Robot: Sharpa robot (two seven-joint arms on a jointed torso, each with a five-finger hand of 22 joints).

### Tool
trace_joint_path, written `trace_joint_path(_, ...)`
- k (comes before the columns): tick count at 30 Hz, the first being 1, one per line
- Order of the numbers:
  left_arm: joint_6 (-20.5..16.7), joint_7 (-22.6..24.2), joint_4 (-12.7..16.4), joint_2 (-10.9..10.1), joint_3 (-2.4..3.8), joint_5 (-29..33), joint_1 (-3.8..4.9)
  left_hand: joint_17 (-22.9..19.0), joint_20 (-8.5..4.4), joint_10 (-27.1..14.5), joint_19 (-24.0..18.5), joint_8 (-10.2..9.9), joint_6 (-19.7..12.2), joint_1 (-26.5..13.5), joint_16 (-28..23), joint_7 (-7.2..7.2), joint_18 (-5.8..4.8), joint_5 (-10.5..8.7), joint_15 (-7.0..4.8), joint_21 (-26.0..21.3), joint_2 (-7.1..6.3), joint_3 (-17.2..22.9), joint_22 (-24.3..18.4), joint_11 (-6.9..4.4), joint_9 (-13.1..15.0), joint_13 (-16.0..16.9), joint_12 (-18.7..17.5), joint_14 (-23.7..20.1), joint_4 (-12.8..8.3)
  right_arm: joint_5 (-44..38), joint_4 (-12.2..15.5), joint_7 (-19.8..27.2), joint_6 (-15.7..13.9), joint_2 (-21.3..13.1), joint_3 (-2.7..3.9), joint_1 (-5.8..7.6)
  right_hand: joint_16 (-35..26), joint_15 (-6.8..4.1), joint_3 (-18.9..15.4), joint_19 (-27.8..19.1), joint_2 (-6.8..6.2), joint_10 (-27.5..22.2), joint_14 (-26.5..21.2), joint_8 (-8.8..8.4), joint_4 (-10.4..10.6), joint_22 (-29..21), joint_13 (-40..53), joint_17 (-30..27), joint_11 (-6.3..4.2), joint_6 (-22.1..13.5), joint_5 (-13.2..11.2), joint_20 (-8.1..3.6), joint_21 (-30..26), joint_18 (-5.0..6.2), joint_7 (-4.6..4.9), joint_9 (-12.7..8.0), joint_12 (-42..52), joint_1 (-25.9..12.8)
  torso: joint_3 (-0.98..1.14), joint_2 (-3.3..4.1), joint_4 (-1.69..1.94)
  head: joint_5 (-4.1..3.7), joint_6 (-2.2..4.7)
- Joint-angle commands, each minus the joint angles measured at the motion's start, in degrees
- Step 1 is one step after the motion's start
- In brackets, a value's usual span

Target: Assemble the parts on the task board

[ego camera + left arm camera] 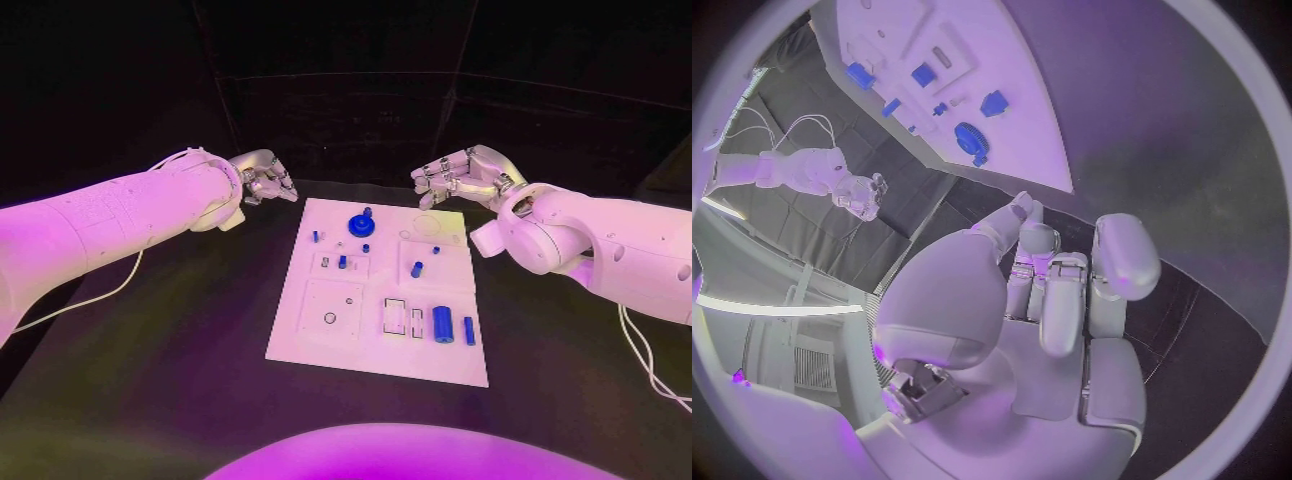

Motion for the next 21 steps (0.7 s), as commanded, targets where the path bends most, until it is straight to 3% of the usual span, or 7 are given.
trace_joint_path(1, 10.7, -6.7, 2.6, -0.7, 0.14, 2.8, 1.60, 9.2, 0.48, -3.3, -1.7, 0.2, -1.2, -5.8, -1.1, 0.25, 0.65, 0.20, 0.47, -3.4, -2.98, -3.9, -2.6, 0.54, -0.1, -4.2, -2.1, 3.8, 4.0, 0.0, 0.0, 0.5, 0.4, -0.1, 0.03, 0.11, -0.3, 0.25, 0.3, 0.6, 0.24, -0.2, 0.2, -0.30, -0.1, -0.1, -0.1, -0.1, 0.22, -0.3, 0.1, 0.00, -0.4, 0.64, 0.09, 0.0, -0.1, 0.3, -0.09, 0.05, -0.05, -0.35, 0.21)
trace_joint_path(3, 14.2, -9.6, 3.4, -0.9, 0.18, 3.0, 2.42, 8.6, 0.58, -3.3, -2.2, 0.8, -1.4, -8.7, -1.4, -0.10, 0.93, 0.07, 0.35, -4.5, -4.19, -6.7, -3.4, 0.54, 0.1, -4.1, -1.6, 3.5, 6.6, 0.0, -0.1, 0.5, 0.4, 0.0, 0.03, 0.11, -0.3, 0.25, 0.3, 0.6, 0.24, -0.2, 0.2, -0.30, -0.1, -0.1, -0.1, -0.1, 0.22, -0.3, 0.1, 0.00, -0.4, 0.64, 0.09, 0.0, -0.1, 0.3, -0.05, 0.01, -0.09, -0.26, 0.31)
trace_joint_path(6, 19.5, -14.6, 4.3, -0.9, 0.21, 2.9, 3.46, 8.4, 0.37, -2.2, -2.3, 2.7, -0.7, -11.1, -1.5, -0.69, 1.15, 0.01, -0.06, -5.2, -4.45, -9.8, -3.9, -0.18, 0.9, -2.6, -0.3, 3.5, 10.5, 0.0, -0.2, 0.5, 0.3, 0.0, 0.03, 0.11, -0.3, 0.25, 0.3, 0.6, 0.24, -0.2, 0.2, -0.30, -0.1, -0.1, -0.1, -0.1, 0.22, -0.3, 0.1, 0.00, -0.4, 0.64, 0.09, 0.0, -0.1, 0.3, 0.00, 0.05, -0.18, -0.20, 0.46)
trace_joint_path(11, 27.1, -21.3, 4.7, -0.1, 0.23, 0.1, 4.43, 9.2, -0.47, -0.6, -1.3, 6.7, 0.4, -10.2, -1.2, -1.88, 0.87, 0.00, -1.01, -4.6, -4.77, -13.7, -3.4, -1.26, 2.9, -0.7, 1.1, 3.9, 14.9, 0.0, -0.3, 0.3, 0.5, 0.0, 0.03, 0.11, -0.3, 0.25, 0.3, 0.6, 0.24, -0.2, 0.2, -0.30, -0.1, -0.1, -0.1, -0.1, 0.22, -0.3, 0.1, 0.00, -0.4, 0.64, 0.09, 0.0, -0.1, 0.3, -0.03, 0.07, -0.17, -0.17, 0.62)
trace_joint_path(15, 29.4, -24.0, 4.5, 1.2, 0.19, -2.2, 4.75, 11.9, -1.44, 3.3, 1.1, 10.2, 1.2, -8.4, -0.2, -3.05, -0.05, 0.01, -2.07, -0.5, -4.07, -15.8, -0.2, -2.48, 5.0, 3.8, 3.7, 5.0, 17.5, 0.0, -0.2, 0.2, 0.7, 0.1, 0.03, 0.11, -0.3, 0.25, 0.3, 0.6, 0.24, -0.2, 0.2, -0.30, -0.1, -0.1, -0.1, -0.1, 0.22, -0.3, 0.1, 0.00, -0.4, 0.64, 0.09, 0.0, -0.1, 0.3, 0.04, 0.11, -0.11, -0.05, 0.77)
trace_joint_path(21, 28.9, -26.3, 3.6, 3.7, 0.13, -3.5, 4.91, 15.1, -2.61, 8.5, 3.2, 15.9, 0.6, -5.1, 0.9, -4.40, -0.86, 0.05, -3.22, 3.1, -2.85, -19.2, 2.8, -3.79, 9.3, 10.2, 6.8, 5.9, 20.5, 0.0, -0.2, 0.1, 0.8, 0.3, 0.03, 0.12, -0.3, 0.24, 0.3, 0.6, 0.21, -0.2, 0.2, -0.30, -0.1, -0.1, -0.1, -0.1, 0.22, -0.4, 0.1, -0.01, -0.4, 0.64, 0.09, 0.0, -0.1, 0.4, 0.01, 0.11, -0.15, 0.06, 0.86)
